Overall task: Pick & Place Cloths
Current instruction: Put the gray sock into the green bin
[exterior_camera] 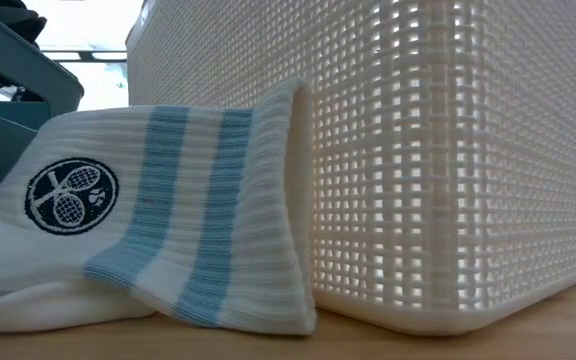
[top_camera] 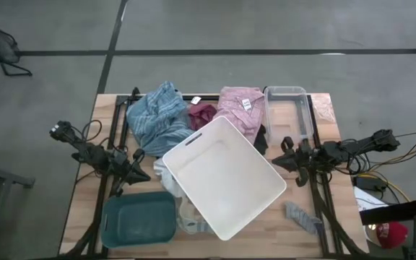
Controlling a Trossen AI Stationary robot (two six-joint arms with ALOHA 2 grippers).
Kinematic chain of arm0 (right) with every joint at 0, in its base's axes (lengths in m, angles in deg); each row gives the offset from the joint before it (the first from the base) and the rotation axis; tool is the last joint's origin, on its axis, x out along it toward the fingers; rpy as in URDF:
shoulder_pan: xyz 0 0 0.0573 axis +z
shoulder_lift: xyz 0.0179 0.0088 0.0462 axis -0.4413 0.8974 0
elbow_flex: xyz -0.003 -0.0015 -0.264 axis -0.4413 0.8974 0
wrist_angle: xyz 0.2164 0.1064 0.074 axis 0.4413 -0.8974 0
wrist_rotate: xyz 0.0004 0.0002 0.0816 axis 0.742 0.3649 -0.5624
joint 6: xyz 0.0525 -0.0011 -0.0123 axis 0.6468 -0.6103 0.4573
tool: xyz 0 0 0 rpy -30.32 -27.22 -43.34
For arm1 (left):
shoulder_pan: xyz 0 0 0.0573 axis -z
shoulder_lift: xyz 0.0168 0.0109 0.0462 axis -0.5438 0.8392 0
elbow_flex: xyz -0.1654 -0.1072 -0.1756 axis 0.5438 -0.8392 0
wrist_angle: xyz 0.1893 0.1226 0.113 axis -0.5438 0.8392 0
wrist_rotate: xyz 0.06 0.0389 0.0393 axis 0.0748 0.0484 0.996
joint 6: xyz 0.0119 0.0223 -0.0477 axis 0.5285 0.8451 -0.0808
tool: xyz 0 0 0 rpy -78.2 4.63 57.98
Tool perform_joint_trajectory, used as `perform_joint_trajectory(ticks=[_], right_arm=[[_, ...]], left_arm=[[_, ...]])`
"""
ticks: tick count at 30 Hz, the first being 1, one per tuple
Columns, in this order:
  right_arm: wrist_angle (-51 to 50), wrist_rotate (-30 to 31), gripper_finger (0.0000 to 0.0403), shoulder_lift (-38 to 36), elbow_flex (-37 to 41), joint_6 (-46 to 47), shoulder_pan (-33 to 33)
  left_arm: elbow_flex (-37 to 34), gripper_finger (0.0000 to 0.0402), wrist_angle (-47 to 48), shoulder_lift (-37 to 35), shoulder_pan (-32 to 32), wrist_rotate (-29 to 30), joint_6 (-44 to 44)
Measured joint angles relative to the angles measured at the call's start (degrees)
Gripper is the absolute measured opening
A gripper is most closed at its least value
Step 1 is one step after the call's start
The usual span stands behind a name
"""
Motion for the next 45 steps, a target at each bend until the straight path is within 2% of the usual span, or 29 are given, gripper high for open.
perform_joint_trajectory(ticks=[5,11,15,22,28,30,32,36,39,42,45], right_arm=[[3.5,0.2,0.0009,0.0,0.0,21.0,0.0],[5.4,4.9,0.0009,0.2,0.0,31.9,0.0],[7.0,3.9,0.0009,0.2,0.0,41.4,0.0],[14.5,2.8,0.0009,0.1,-2.6,40.3,0.2],[12.7,2.2,0.0009,1.9,-10.9,35.7,0.2],[6.5,0.4,0.0009,4.1,-16.4,34.8,0.2],[-4.9,-2.1,0.0009,7.4,-23.5,35.1,0.2],[-38.1,-9.7,0.0009,17.5,-40.1,40.1,0.2],[-59.7,-18.3,0.0009,26.7,-51.2,42.0,0.2],[-76.4,-27.9,0.0018,35.2,-60.3,39.5,0.4],[-89.2,-32.2,0.0032,42.4,-67.3,34.4,2.7]], left_arm=[[0.0,0.0028,0.0,0.0,0.0,0.0,0.0],[0.0,0.0028,0.0,0.0,0.0,0.0,0.0],[0.0,0.0028,0.0,0.0,0.0,0.0,0.0],[0.0,0.0028,0.0,0.0,0.0,0.0,0.0],[0.0,0.0028,0.0,0.0,0.0,0.0,0.0],[0.0,0.0028,0.0,0.0,0.0,0.0,0.0],[0.0,0.0028,0.0,0.0,0.0,0.0,0.0],[0.0,0.0028,0.0,0.0,0.0,0.0,0.0],[0.0,0.0028,0.0,0.0,0.0,0.0,0.0],[0.0,0.0028,0.0,0.0,0.0,0.0,0.0],[0.0,0.0028,0.0,0.0,0.0,0.0,0.0]])
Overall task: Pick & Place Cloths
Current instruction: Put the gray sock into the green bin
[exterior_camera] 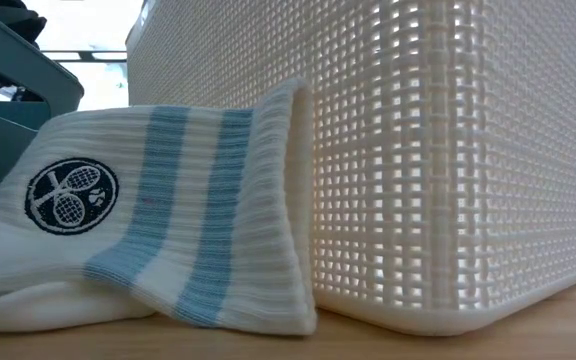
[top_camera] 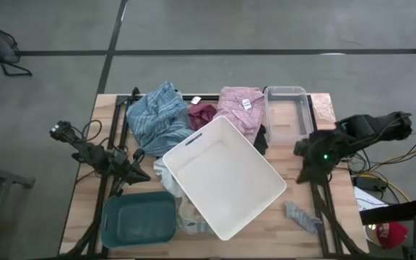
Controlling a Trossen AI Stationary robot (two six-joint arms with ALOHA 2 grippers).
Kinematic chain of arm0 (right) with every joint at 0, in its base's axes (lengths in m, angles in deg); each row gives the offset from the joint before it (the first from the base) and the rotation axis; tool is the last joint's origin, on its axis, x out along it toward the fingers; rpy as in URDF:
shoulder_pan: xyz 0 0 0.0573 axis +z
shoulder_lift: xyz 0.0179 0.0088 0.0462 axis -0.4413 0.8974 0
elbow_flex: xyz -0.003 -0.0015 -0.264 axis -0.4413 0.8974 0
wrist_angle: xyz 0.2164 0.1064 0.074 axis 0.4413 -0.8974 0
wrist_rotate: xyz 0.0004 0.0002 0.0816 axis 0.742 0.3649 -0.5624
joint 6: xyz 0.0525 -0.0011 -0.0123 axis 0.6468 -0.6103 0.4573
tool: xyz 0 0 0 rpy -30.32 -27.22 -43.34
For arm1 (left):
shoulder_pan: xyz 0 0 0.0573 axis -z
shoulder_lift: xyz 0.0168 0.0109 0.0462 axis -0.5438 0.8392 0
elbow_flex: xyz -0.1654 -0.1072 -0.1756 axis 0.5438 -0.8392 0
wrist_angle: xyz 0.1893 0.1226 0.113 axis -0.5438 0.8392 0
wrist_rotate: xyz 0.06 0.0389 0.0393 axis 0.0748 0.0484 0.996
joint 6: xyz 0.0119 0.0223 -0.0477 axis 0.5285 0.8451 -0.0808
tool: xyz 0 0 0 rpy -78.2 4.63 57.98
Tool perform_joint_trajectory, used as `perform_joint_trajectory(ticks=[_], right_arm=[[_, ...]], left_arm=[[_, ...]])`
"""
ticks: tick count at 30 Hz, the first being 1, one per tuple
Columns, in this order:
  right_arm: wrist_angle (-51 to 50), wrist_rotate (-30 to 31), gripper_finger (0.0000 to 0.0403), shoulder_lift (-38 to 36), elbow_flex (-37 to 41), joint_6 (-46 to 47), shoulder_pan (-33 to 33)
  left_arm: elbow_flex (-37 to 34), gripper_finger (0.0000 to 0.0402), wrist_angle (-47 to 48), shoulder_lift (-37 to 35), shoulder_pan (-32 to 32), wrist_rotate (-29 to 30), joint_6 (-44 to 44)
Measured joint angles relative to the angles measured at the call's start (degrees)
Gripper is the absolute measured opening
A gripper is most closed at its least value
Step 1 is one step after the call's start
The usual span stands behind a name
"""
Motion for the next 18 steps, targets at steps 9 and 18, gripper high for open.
perform_joint_trajectory(ticks=[9,18], right_arm=[[-8.2,9.2,0.0104,9.3,-2.3,-1.4,16.5],[0.6,22.5,0.0221,9.8,8.4,17.8,33.5]], left_arm=[[0.0,0.0028,0.0,0.0,0.0,0.0,0.0],[0.0,0.0028,0.1,0.0,0.0,0.0,0.0]])
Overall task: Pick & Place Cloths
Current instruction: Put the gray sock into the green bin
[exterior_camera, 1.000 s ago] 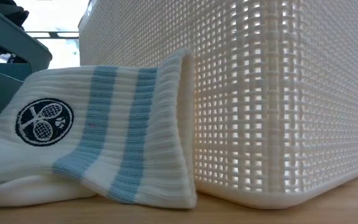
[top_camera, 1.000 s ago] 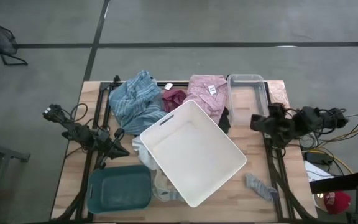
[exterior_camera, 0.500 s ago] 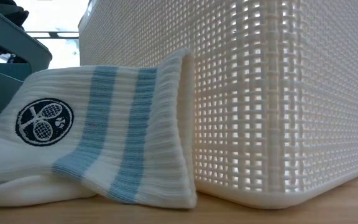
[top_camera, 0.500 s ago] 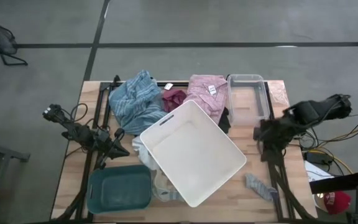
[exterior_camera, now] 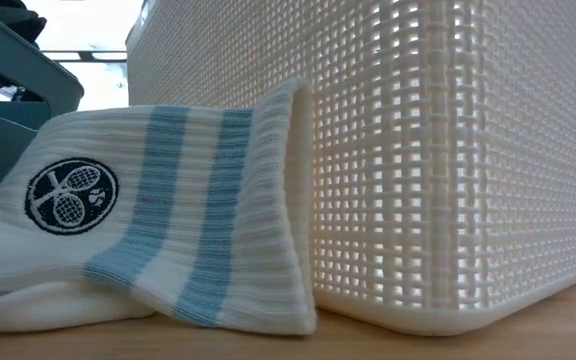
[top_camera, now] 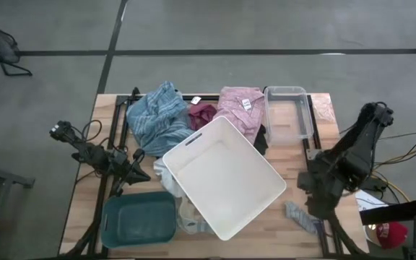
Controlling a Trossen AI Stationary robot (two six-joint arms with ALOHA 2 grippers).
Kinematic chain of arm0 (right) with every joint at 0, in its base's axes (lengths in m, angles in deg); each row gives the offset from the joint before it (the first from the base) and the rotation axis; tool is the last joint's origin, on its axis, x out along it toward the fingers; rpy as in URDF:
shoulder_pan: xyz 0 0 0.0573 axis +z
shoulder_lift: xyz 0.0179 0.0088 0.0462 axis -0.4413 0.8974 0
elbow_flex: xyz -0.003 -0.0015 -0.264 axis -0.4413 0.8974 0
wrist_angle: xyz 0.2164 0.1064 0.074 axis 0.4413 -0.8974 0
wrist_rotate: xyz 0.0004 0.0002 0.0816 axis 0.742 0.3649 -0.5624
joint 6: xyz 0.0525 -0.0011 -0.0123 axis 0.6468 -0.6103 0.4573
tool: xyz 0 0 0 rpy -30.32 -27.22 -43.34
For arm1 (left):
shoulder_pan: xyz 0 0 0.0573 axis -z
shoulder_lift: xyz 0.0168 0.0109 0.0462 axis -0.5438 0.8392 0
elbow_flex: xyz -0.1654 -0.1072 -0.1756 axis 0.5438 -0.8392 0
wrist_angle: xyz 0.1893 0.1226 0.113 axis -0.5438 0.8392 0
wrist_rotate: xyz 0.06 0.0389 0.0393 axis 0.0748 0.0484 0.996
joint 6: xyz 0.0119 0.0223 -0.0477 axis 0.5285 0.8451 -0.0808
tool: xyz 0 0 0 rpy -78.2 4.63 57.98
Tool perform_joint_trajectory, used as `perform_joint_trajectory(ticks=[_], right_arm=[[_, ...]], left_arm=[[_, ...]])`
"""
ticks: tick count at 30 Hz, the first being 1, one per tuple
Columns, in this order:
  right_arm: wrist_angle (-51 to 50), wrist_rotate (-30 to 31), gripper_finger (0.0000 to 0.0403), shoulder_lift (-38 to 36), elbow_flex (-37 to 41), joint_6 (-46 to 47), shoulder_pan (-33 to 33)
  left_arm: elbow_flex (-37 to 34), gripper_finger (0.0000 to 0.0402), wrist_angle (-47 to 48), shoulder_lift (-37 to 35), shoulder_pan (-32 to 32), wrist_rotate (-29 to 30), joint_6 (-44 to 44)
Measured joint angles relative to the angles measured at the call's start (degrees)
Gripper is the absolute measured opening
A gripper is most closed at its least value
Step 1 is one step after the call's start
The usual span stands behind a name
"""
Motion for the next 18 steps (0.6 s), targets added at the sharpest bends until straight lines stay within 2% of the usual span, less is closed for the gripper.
perform_joint_trajectory(ticks=[5,9,13,18], right_arm=[[9.2,2.0,0.0270,3.0,8.0,5.8,5.9],[15.6,2.3,0.0290,6.8,13.3,8.7,8.4],[22.4,2.7,0.0290,10.8,16.8,9.6,9.4],[27.8,2.7,0.0270,16.3,19.2,9.9,9.4]], left_arm=[[0.0,0.0028,0.0,0.0,0.0,0.0,0.0],[0.0,0.0028,0.0,0.0,0.0,0.0,0.0],[0.0,0.0028,0.1,0.0,0.0,0.0,0.0],[0.0,0.0028,0.2,0.0,0.0,0.0,0.0]])
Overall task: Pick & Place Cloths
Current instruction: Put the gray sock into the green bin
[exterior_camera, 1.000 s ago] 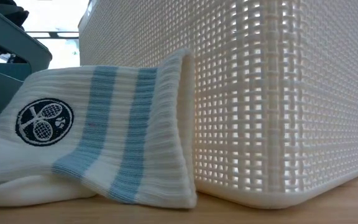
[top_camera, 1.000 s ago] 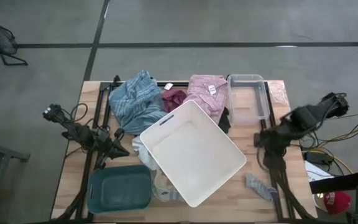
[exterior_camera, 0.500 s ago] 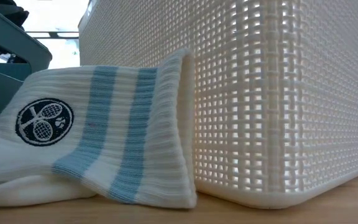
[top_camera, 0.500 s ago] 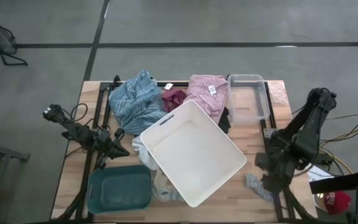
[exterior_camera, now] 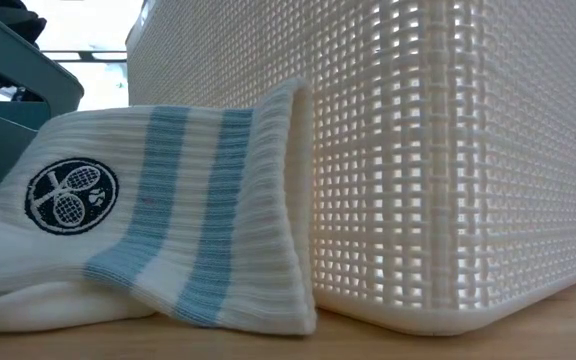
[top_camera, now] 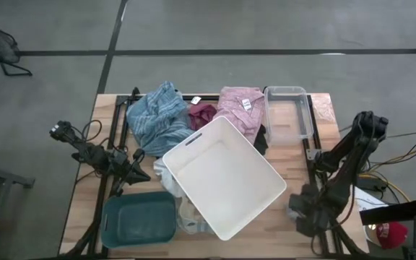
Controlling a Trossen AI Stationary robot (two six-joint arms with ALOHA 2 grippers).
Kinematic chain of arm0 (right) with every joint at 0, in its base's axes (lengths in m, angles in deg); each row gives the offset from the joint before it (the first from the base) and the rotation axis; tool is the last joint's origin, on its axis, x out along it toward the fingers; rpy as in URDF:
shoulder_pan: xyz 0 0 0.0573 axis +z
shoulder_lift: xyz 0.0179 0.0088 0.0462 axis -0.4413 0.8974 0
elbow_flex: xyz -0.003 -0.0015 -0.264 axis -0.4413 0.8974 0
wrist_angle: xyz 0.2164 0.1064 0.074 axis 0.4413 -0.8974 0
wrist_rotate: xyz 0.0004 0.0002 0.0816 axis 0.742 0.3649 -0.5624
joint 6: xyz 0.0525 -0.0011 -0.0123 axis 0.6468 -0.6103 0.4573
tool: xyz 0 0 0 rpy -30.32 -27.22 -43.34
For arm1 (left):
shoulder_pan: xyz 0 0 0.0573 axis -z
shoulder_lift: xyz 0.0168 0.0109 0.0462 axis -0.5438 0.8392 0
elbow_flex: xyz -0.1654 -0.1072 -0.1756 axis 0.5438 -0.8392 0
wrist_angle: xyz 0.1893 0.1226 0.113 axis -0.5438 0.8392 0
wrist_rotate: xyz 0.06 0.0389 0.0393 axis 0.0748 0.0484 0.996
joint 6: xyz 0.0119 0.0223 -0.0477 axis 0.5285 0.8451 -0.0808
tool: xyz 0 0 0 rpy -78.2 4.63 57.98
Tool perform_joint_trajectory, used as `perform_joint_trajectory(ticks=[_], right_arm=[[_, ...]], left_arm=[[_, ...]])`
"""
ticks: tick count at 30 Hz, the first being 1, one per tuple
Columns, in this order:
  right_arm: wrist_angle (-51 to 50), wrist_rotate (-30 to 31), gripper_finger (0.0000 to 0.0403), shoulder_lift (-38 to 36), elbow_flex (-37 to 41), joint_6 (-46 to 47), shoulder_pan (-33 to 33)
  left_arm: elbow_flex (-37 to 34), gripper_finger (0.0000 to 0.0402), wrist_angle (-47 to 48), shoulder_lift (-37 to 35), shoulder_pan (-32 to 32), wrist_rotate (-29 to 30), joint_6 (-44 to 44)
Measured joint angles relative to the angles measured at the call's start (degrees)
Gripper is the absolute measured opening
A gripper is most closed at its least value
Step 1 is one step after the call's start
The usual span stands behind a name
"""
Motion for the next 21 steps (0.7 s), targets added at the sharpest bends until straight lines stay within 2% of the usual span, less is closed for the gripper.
perform_joint_trajectory(ticks=[5,9,12,17,18,21], right_arm=[[1.5,-0.4,0.0244,5.0,0.5,-0.1,0.0],[1.2,-3.1,0.0210,7.3,0.3,0.1,-0.1],[1.0,-4.4,0.0162,7.1,0.3,1.0,-0.1],[0.7,-6.4,0.0040,3.0,0.5,3.1,0.0],[0.7,-6.8,0.0025,1.8,0.4,3.0,0.0],[0.6,-7.2,0.0019,-2.6,0.0,5.2,0.0]], left_arm=[[0.0,0.0028,0.2,0.0,0.0,0.0,0.0],[0.0,0.0028,0.2,0.0,0.0,0.0,0.0],[0.0,0.0028,0.3,0.0,0.0,0.0,0.0],[0.0,0.0028,0.4,0.0,0.0,0.0,0.0],[0.0,0.0028,0.4,0.0,0.0,0.0,0.0],[0.0,0.0028,0.6,0.0,0.0,0.0,0.0]])
